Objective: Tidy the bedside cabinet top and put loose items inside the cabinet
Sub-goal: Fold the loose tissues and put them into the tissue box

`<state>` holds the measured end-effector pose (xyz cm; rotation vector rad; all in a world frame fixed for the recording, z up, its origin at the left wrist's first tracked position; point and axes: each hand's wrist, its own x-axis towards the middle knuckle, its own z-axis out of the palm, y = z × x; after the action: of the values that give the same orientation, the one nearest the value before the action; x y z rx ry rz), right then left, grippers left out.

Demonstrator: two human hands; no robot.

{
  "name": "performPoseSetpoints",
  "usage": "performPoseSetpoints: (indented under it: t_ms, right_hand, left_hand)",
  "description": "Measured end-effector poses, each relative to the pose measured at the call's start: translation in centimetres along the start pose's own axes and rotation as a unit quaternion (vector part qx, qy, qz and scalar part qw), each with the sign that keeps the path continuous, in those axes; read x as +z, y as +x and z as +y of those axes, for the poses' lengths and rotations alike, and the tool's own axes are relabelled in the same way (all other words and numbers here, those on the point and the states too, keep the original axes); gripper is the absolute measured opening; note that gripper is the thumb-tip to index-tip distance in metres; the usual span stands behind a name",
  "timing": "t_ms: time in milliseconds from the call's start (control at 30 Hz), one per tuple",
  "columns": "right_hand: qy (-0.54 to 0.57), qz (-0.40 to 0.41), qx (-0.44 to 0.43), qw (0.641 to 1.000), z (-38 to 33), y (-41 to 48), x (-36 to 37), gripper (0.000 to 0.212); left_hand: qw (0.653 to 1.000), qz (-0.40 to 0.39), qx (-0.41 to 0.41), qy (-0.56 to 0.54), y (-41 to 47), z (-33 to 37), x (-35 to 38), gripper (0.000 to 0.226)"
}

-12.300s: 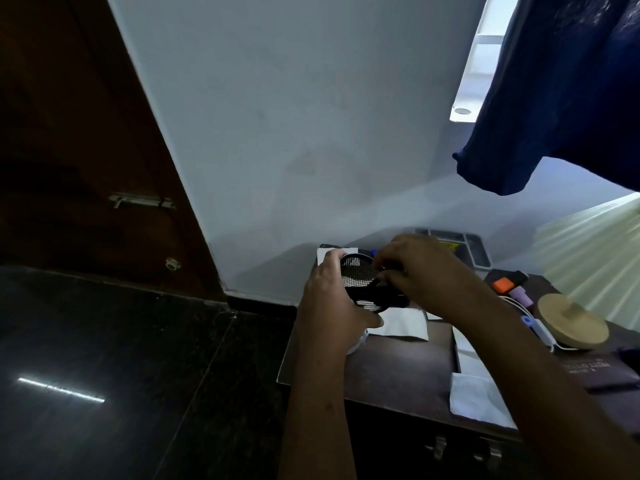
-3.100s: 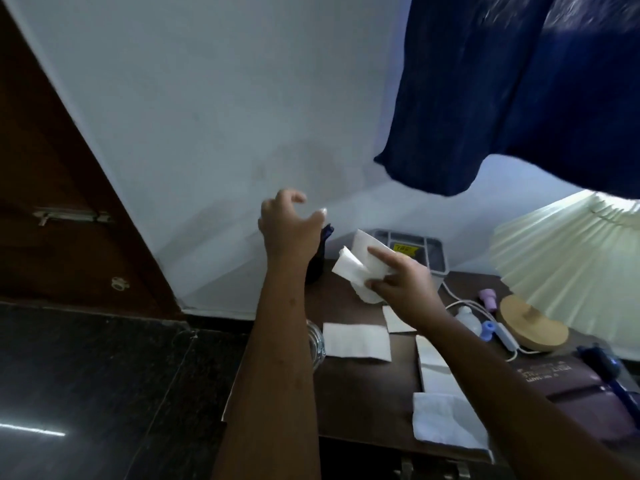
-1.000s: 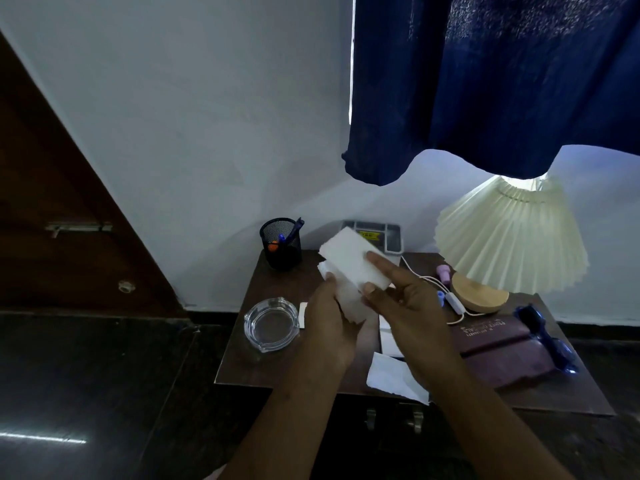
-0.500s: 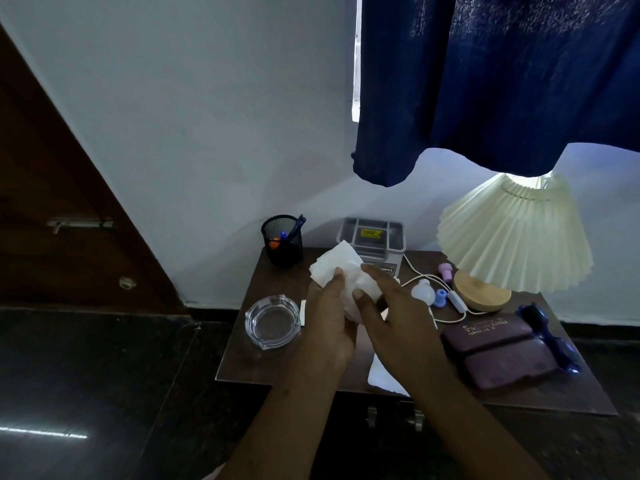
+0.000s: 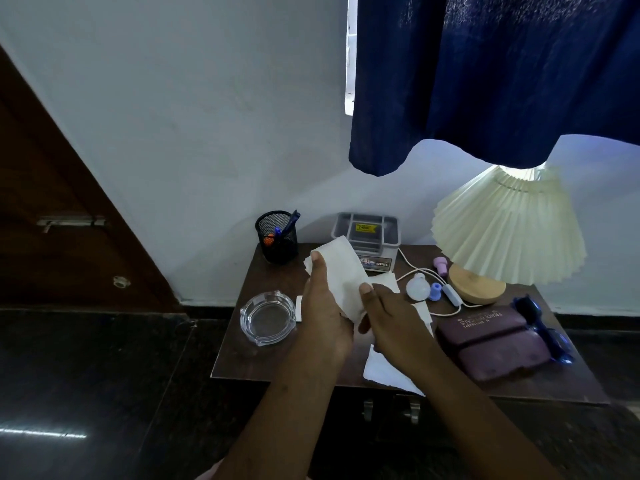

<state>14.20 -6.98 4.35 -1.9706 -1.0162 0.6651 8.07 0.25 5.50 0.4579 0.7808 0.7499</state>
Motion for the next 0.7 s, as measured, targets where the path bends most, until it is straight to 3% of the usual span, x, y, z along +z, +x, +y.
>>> performPoseSetpoints:
  t_ms: [167,433,533,700]
  right_hand:
    - [0.098,0.032,0.033,0.994,-0.1,0.2,0.8,0.041]
    - [0.146,0.066,-0.023,0.987,-0.3,0.7,0.1,0.03]
    - [0.171,0.061,-0.025,0.983,-0.5,0.5,-0.2,0.03]
    - [0.191,0.029,-0.042,0.98,-0.7,0.3,-0.5,0.033]
  left_hand:
    - [1.0,-0.021,-0.009,-0.01,-0.2,-0.2,0.0,0.052]
    - [0.999,-0.026,0.027,-0.024,-0.1,0.1,-0.3,0.036]
    - [0.997,-0.023,0.071,-0.035,0.0,0.3,-0.6,0.021]
    - [0.995,-0.055,0.066,-0.05,0.2,0.7,-0.8,0.02]
